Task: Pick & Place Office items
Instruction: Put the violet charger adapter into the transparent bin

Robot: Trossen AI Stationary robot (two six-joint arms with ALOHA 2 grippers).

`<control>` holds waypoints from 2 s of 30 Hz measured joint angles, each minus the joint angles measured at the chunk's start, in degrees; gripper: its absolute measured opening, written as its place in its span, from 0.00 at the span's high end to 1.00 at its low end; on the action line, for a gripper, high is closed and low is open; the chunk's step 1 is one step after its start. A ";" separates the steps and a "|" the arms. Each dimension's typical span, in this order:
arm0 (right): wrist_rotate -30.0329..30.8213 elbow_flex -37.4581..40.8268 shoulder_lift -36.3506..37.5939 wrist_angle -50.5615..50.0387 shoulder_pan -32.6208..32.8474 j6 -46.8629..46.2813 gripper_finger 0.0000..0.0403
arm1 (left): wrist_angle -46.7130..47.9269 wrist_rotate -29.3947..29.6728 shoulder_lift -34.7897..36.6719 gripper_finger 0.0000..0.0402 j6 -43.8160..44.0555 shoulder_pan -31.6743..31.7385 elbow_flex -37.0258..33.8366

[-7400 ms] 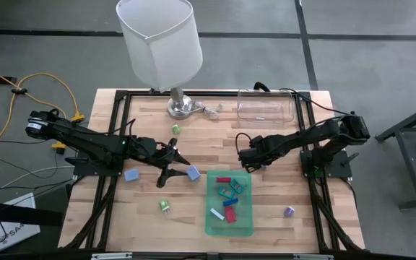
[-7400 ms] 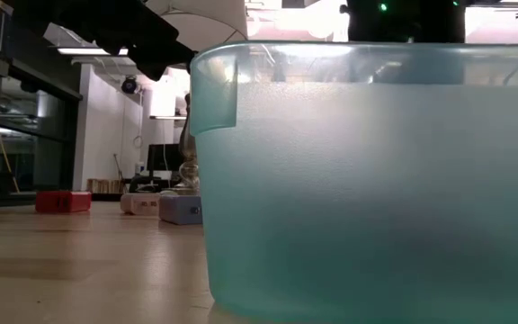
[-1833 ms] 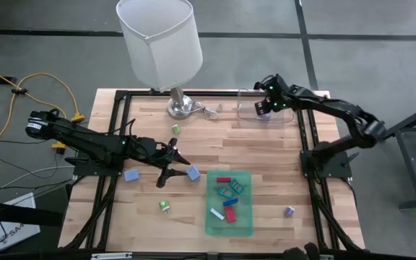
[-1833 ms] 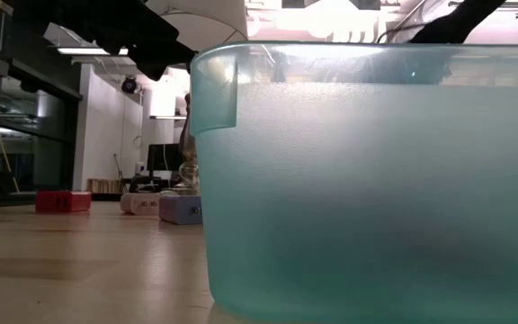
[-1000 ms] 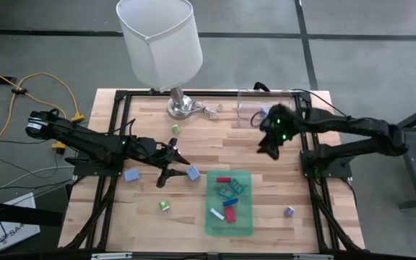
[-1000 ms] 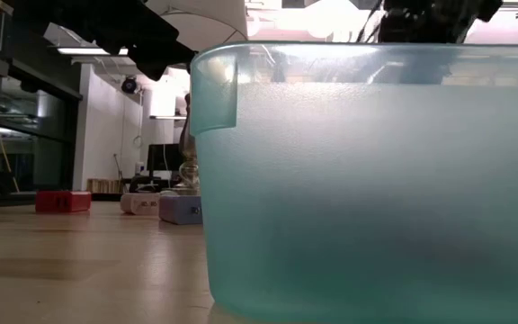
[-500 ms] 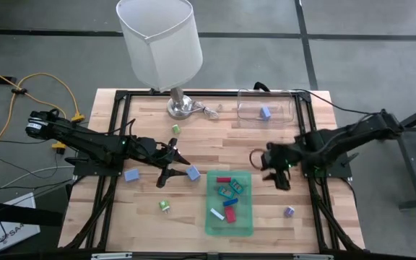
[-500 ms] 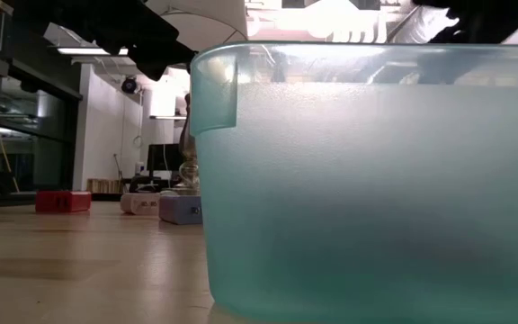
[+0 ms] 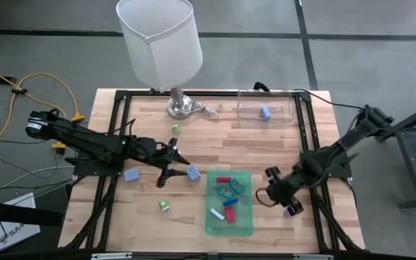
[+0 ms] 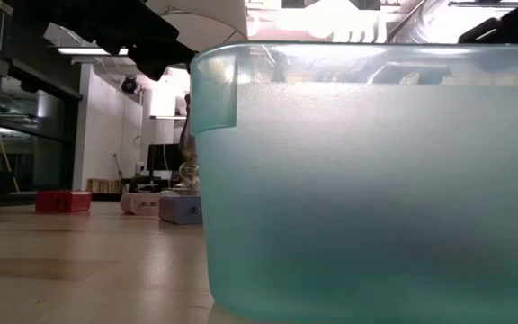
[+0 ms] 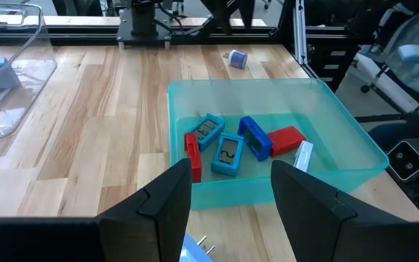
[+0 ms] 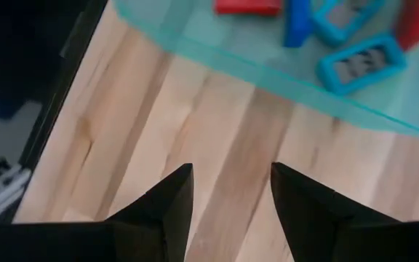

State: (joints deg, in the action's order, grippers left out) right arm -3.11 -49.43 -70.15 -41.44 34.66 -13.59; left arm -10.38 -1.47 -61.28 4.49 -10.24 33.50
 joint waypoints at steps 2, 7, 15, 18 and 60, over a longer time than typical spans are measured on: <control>-0.62 0.00 -1.63 1.57 1.57 0.06 0.57 | -0.01 -0.01 0.00 0.54 0.00 0.00 0.00; -3.52 0.00 -5.47 5.03 4.52 2.97 0.57 | 0.01 0.00 0.00 0.54 0.00 0.00 0.00; -1.21 0.00 -9.08 3.43 10.55 13.95 0.57 | 0.00 0.00 0.00 0.54 0.01 0.00 0.00; 1.08 0.00 -9.20 1.69 13.47 14.31 0.57 | -0.01 -0.01 0.00 0.54 0.00 0.00 0.00; 4.34 0.00 -9.16 4.30 22.64 4.16 0.44 | 0.01 0.00 -0.02 0.54 0.01 0.00 0.00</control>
State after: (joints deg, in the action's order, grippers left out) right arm 1.23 -49.43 -79.31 -37.14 57.30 -9.43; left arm -10.37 -1.46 -61.30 4.50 -10.24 33.50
